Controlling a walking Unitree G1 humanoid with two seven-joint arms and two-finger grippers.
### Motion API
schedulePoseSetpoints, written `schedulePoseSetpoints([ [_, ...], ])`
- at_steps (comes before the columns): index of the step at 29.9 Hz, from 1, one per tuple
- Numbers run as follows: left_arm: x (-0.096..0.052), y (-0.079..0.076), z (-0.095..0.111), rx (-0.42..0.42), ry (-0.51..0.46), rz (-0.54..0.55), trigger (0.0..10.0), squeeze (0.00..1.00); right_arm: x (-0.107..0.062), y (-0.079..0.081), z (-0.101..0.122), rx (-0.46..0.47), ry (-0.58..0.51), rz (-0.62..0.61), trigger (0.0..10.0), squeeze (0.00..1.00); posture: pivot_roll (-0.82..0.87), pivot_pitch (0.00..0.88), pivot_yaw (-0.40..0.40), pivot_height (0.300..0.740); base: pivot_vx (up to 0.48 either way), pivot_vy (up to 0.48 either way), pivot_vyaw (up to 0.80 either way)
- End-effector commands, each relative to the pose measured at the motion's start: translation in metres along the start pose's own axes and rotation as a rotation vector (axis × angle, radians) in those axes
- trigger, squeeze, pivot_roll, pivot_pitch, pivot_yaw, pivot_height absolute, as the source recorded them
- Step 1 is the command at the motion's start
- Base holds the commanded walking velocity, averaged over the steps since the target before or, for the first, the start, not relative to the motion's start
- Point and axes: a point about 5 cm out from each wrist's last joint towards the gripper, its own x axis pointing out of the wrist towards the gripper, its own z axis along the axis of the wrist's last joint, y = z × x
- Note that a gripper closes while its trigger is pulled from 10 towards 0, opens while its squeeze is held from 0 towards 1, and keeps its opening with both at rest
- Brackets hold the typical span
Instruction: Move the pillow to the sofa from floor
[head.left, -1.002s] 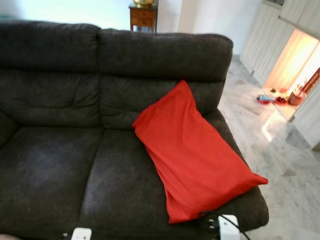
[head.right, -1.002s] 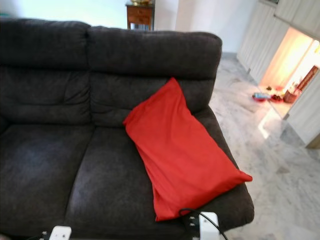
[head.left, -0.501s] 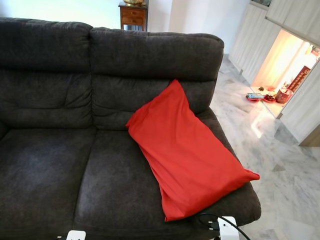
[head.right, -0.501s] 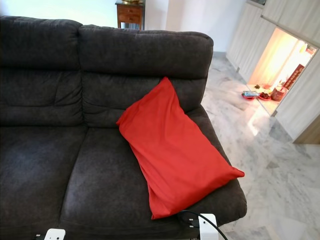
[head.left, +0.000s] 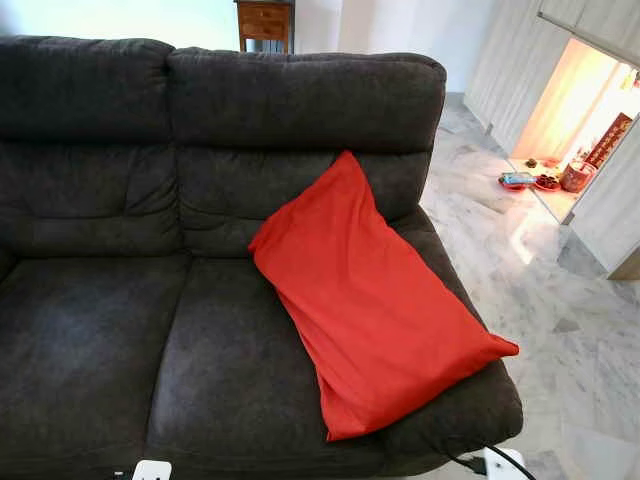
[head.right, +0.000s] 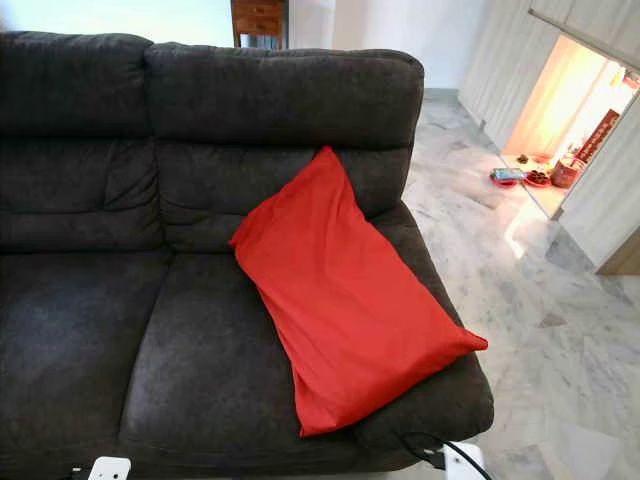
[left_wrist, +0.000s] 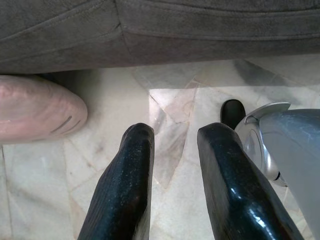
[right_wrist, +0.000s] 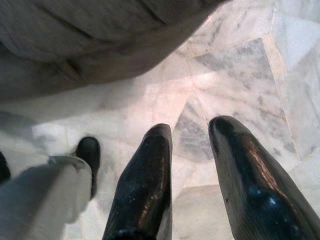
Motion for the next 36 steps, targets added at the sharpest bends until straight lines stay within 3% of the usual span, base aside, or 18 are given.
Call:
schedulePoseSetpoints([
  [1, -0.001, 0.002, -0.003, 0.023, 0.016, -0.010, 10.0, 0.00, 0.000, -0.001, -0.002, -0.008, 0.001, 0.012, 10.0, 0.00, 0.12, 0.000, -0.071, 0.740, 0.000, 0.000, 0.00],
  [7, -0.001, 0.005, -0.005, 0.015, 0.012, -0.012, 10.0, 0.00, -0.005, 0.001, -0.025, 0.012, 0.058, 0.032, 10.0, 0.00, 0.13, 0.000, -0.071, 0.740, 0.000, 0.000, 0.00],
  [11, -0.001, 0.005, -0.005, 0.010, 0.010, -0.016, 10.0, 0.00, -0.007, 0.013, -0.035, 0.016, 0.081, 0.073, 10.0, 0.00, 0.13, 0.000, -0.072, 0.740, 0.000, 0.000, 0.00],
  [22, -0.001, -0.005, -0.004, 0.014, 0.010, -0.034, 10.0, 0.00, -0.006, 0.019, -0.031, 0.023, 0.071, 0.090, 10.0, 0.00, 0.13, 0.000, -0.073, 0.740, 0.000, 0.000, 0.00],
  [36, -0.002, -0.005, -0.009, 0.014, 0.024, -0.038, 10.0, 0.00, -0.007, 0.020, -0.032, 0.035, 0.078, 0.093, 10.0, 0.00, 0.12, 0.000, -0.078, 0.740, 0.000, 0.000, 0.00],
])
